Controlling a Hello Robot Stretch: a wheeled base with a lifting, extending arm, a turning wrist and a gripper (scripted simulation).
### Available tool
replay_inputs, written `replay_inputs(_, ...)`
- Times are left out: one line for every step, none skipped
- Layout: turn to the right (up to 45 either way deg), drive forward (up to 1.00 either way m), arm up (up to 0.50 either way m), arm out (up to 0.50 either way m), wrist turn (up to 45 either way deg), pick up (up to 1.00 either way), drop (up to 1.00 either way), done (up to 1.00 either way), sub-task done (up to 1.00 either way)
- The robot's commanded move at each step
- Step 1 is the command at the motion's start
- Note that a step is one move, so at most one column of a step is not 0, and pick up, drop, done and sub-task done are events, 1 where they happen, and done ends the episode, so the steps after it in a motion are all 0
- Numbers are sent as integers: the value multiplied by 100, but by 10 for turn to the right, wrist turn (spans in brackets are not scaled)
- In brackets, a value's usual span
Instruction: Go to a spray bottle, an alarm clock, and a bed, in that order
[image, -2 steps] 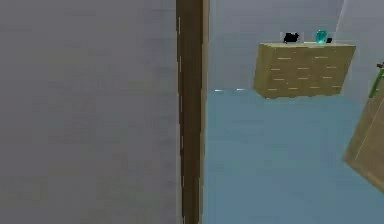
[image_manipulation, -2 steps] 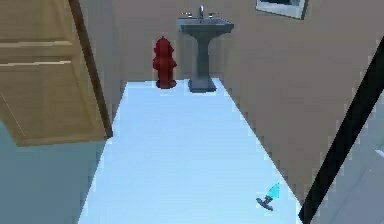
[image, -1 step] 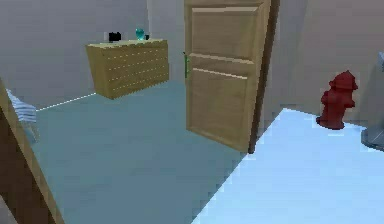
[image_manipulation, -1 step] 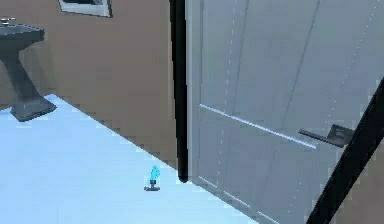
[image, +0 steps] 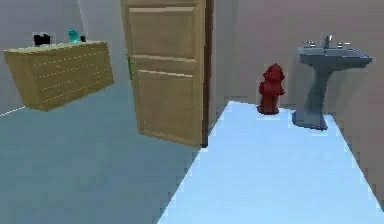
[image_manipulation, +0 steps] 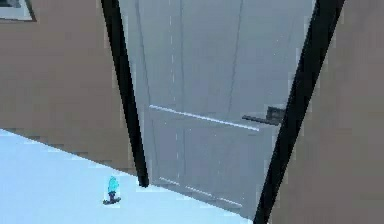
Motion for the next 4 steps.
replay_inputs(0,80,0,0,0,0,0,0,0)
replay_inputs(-450,0,0,0,0,0,0,0,0)
replay_inputs(-210,0,0,0,0,0,0,0,0)
replay_inputs(0,75,0,0,0,0,0,0,0)
